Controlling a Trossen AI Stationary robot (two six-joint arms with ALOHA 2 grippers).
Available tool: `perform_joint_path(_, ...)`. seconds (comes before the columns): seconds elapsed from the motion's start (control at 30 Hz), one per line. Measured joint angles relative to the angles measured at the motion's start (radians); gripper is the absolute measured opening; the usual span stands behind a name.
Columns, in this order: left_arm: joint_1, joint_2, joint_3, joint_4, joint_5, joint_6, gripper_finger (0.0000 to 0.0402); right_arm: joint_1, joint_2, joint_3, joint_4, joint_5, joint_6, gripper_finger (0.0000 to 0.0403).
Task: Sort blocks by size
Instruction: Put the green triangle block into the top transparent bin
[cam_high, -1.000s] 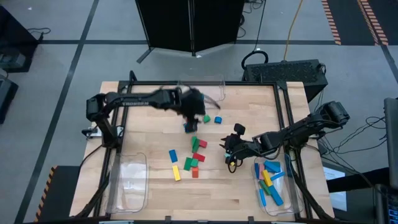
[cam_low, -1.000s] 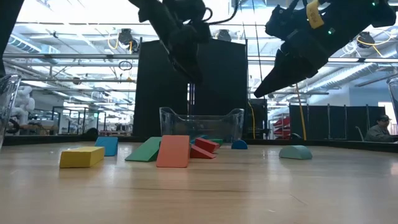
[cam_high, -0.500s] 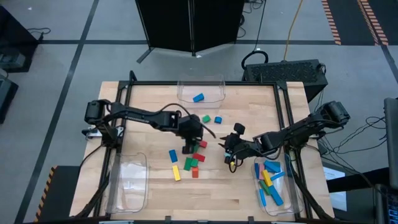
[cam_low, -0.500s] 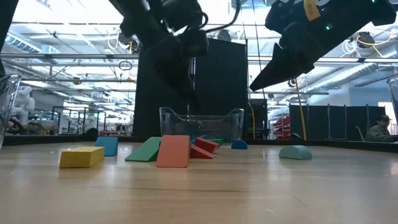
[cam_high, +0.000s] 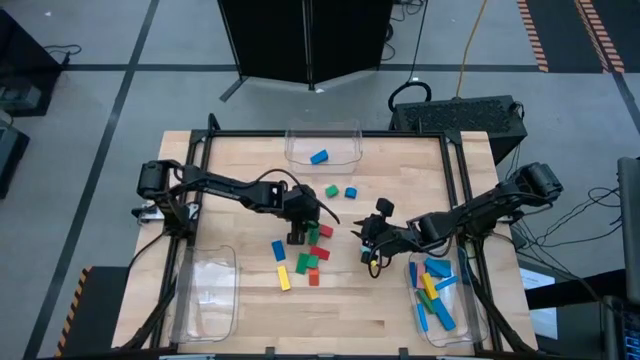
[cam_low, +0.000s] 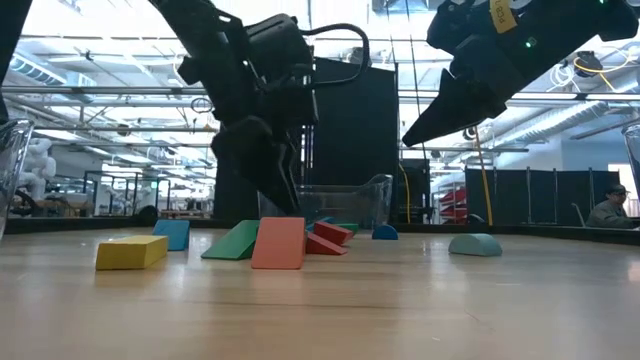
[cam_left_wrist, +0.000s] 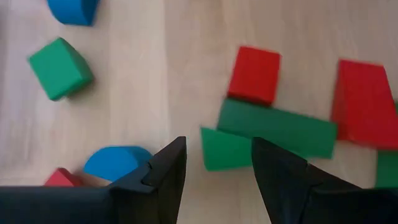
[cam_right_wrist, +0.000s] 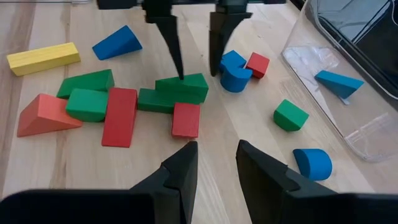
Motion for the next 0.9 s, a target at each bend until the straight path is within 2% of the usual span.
perform_joint_path(0.3,0.004,-0.001,-0.005,-0.047,0.002,-0.056,0.0183,0.000,0.000,0.000,0.000,-0.001,0.000,0.0105)
perform_joint_path(0.47,0.023,0.002,-0.008,-0.129,-0.060,-0.057,0.0183,0.000,0.000,0.000,0.000,-0.001,0.000,0.0105)
perform_joint_path(0.9,0.057,0.000,-0.006,-0.101,-0.048,-0.190,0.0183,-0.001,0.000,0.000,0.000,-0.002,0.000,0.0105)
